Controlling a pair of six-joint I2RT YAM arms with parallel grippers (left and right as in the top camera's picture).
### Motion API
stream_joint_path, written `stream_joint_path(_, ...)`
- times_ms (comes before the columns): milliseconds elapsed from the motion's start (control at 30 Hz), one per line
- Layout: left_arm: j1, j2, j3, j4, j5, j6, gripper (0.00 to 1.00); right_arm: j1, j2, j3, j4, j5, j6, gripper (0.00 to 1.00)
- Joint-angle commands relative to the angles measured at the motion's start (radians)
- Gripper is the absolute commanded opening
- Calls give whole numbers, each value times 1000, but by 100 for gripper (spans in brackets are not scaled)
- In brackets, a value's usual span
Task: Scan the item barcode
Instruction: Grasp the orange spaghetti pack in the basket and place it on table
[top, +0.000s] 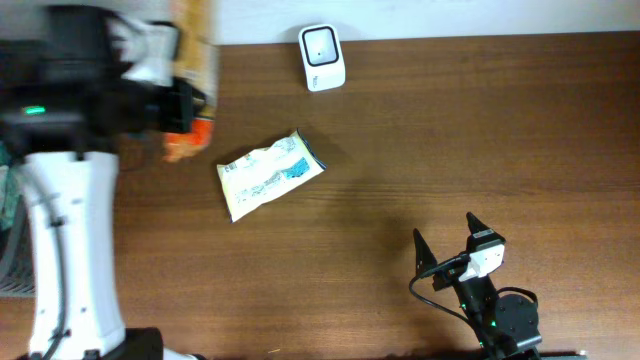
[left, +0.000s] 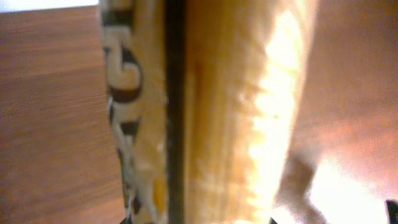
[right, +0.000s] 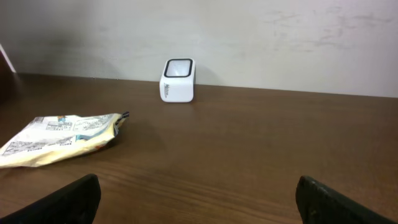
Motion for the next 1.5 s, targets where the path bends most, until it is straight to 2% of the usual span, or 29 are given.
stream_joint_path(0, -143, -22, -200, 156, -47, -16, 0, -2, -6, -7, -3, -5, 11, 99)
stream_joint_path(100, -250, -20, -414, 343, -47, -76, 0, -2, -6, -7, -3, -5, 11, 99)
stream_joint_path(167, -343, -5, -603, 542, -47, -130, 0, -2, -6, -7, -3, -5, 11, 99)
stream_joint_path(267, -439, 47, -745, 705, -47, -173, 0, -2, -6, -7, -3, -5, 11, 99)
stream_joint_path(500, -626, 221, -785, 849, -47, -173, 0, -2, -6, -7, -3, -5, 11, 99)
stream_joint_path(567, -643, 229, -785, 855, -47, -173, 14, -2, -6, -7, -3, -5, 11, 99)
stream_joint_path(700, -657, 225, -776, 883, -52, -172, 82, -2, -6, -7, -3, -5, 11, 99)
stream_joint_path(733, -637, 209, -746, 861, -84, -172, 95, -2, -6, -7, -3, -5, 11, 99)
stream_joint_path(767, -610, 181, -705, 817, -122, -171, 100, -2, -6, -7, -3, -5, 11, 99)
stream_joint_path(900, -472, 47, -441, 571, -254, -15, 99, -2, -6, -7, -3, -5, 11, 99)
stream_joint_path(933, -415, 7, -330, 500, -318, 6, 99, -2, -6, -7, -3, -5, 11, 99)
stream_joint_path(1000, -309, -47, -167, 413, -419, 14, 99, -2, -6, -7, -3, -5, 11, 99)
stream_joint_path(1067, -138, -100, -61, 377, -502, 13, 99, -2, -6, -7, -3, -5, 11, 99)
stream_joint_path(1133, 33, -129, -52, 393, -560, 13, 99, -2, -6, -7, -3, -5, 11, 99)
stream_joint_path(1233, 327, -105, -52, 403, -563, 13, 99, -2, -6, -7, -3, -5, 11, 99)
stream_joint_path(1367, 525, -11, -53, 380, -563, 14, 99, -2, -6, -7, -3, -5, 11, 99)
stream_joint_path(1467, 615, 85, -58, 350, -559, 24, 97, -2, -6, -7, -3, -5, 11, 99)
